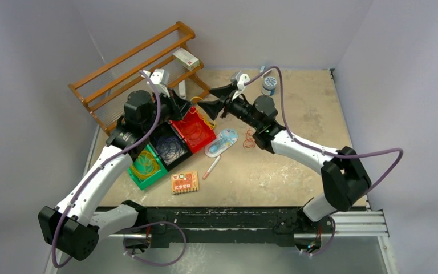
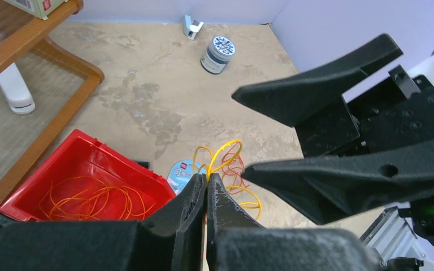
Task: Untangle the cables
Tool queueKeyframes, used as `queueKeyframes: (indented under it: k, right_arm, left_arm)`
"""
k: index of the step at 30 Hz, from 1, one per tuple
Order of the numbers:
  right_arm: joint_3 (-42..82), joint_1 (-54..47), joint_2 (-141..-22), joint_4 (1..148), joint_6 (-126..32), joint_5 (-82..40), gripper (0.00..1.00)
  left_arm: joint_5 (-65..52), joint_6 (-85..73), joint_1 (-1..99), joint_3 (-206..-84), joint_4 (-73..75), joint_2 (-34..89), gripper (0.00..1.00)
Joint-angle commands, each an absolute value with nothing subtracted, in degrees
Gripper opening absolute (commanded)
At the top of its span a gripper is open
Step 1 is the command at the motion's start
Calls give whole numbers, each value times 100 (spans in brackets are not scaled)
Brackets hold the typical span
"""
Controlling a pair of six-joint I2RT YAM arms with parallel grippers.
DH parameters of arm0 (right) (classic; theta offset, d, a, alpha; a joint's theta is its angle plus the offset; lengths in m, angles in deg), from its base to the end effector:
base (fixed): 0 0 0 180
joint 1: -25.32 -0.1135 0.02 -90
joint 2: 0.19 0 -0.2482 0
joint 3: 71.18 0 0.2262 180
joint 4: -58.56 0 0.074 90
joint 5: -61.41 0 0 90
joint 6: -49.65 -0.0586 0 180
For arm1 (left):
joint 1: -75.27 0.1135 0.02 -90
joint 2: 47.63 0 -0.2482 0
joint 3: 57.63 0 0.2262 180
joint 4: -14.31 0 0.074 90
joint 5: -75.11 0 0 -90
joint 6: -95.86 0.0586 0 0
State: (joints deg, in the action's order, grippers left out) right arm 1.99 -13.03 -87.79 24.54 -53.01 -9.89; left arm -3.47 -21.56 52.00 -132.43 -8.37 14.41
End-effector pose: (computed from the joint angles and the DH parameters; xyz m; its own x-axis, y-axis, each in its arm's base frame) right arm 0.2634 0.2323 0.3485 0.0758 0.3247 -0.9428 -0.8622 0.4963 0.1016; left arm 0.2285 -0.1109 0.3600 -0.4013 -0.3188 -0.8587 0.4299 0.7622 -0.4839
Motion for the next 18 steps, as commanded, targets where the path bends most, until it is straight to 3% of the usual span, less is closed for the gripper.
queueKeyframes:
  k: [1, 18]
  right_arm:
    - [666, -1335, -9022, 1904, -5449, -1374, 67]
    - [1201, -1371, -10029, 2112, -5591, -1887, 55]
  left_arm:
    - [-85, -2156, 5219, -13523, -550, 1408, 0]
    - [115, -2287, 5219, -13752, -638, 1290, 0]
